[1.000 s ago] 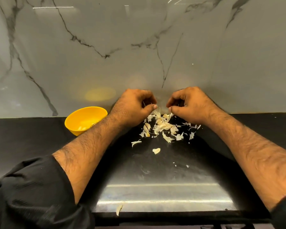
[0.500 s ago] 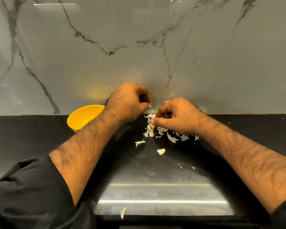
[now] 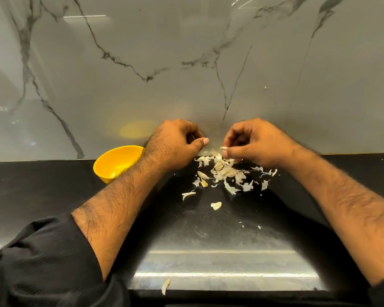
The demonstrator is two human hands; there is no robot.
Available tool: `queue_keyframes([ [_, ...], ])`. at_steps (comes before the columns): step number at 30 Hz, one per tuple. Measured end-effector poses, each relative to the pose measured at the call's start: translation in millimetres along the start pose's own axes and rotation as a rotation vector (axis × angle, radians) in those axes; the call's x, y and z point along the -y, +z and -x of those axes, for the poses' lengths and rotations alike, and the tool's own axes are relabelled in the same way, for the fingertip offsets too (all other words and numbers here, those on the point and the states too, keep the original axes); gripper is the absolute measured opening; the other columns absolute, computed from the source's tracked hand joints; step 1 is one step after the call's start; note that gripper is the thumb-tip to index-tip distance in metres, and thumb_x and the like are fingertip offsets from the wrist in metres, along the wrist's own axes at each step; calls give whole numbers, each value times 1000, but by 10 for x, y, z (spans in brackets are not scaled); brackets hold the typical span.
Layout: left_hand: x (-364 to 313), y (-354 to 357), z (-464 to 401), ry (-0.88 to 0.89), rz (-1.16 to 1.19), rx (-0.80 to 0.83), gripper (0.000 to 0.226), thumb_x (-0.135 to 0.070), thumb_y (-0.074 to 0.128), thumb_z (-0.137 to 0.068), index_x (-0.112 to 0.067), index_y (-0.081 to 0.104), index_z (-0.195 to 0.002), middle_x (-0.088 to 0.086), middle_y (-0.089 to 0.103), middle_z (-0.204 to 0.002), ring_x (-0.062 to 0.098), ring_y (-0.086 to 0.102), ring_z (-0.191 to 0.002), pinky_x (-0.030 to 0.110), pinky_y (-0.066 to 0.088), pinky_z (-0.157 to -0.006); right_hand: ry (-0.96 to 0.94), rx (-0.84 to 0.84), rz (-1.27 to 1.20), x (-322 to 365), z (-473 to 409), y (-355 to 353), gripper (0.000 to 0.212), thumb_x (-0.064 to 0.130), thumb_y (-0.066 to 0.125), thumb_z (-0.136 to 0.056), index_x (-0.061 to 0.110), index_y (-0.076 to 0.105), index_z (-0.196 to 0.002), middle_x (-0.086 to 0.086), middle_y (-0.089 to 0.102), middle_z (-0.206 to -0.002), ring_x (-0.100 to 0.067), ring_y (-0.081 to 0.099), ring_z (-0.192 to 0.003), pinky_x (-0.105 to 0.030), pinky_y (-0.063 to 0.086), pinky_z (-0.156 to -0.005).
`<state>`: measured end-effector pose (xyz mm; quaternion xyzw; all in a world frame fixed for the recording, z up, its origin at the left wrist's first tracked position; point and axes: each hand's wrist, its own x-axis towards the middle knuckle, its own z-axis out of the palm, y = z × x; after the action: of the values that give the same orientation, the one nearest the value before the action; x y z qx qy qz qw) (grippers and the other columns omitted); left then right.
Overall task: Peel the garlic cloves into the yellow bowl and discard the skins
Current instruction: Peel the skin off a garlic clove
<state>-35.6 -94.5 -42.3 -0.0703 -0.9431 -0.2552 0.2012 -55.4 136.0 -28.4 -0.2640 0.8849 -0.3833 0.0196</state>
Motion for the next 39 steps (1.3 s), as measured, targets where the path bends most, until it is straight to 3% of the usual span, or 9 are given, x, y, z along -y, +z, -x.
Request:
queue_keyframes([
  [4,-162,103,40,67,-42,14,25,-50,70,-99,-26,77,-104,-10,72,-89,8,68,-85,36,64,-79,87,-80,134,-170,20,-247,14,32,88,-83,26,77,-88,11,77,-80,-3,73,-76,-25,57,-75],
  [8,-284,182,47,98,-16,8,24,-49,68,-100,-26,77,-102,-10,73,-88,7,68,-83,37,64,-78,182,-10,311,-280,29,-298,10,31,86,-87,32,77,-91,14,76,-85,-3,72,-83,-29,59,-83],
  [13,-297,145,-97,66,-28,3,26,-50,69,-99,-26,76,-98,-10,71,-85,9,69,-83,40,64,-80,157,43,542,-219,19,-185,12,27,81,-91,34,71,-90,15,68,-90,-4,64,-86,-24,50,-74],
  [21,-258,208,-47,74,-21,21,27,-55,70,-97,-29,76,-95,-12,70,-81,8,68,-79,39,64,-77,90,50,729,-178,11,-73,13,26,77,-91,32,67,-90,12,64,-93,-12,64,-89,-34,59,-80],
  [29,-181,161,-41,39,72,46,29,-55,74,-93,-27,77,-92,-11,72,-79,6,70,-77,39,66,-77,111,57,694,-126,35,-30,12,19,74,-93,30,67,-94,10,64,-96,-12,64,-91,-33,58,-81],
  [34,-165,174,-43,25,72,71,28,-55,75,-93,-27,77,-94,-12,73,-79,6,71,-77,39,66,-77,-51,-236,560,37,90,-99,20,13,74,-91,27,63,-82,13,60,-87,-10,62,-86,-30,53,-78],
  [37,-162,167,-38,20,93,52,28,-55,75,-93,-27,77,-92,-12,72,-77,6,71,-74,39,66,-76,78,8,723,38,78,36,20,10,69,-88,26,62,-78,6,63,-87,-15,63,-85,-31,54,-73],
  [39,-169,177,-28,19,91,59,28,-56,75,-93,-27,77,-92,-11,73,-78,6,71,-75,40,66,-76,103,75,767,-15,66,77,21,11,69,-88,28,61,-80,6,62,-90,-15,63,-86,-32,57,-75],
])
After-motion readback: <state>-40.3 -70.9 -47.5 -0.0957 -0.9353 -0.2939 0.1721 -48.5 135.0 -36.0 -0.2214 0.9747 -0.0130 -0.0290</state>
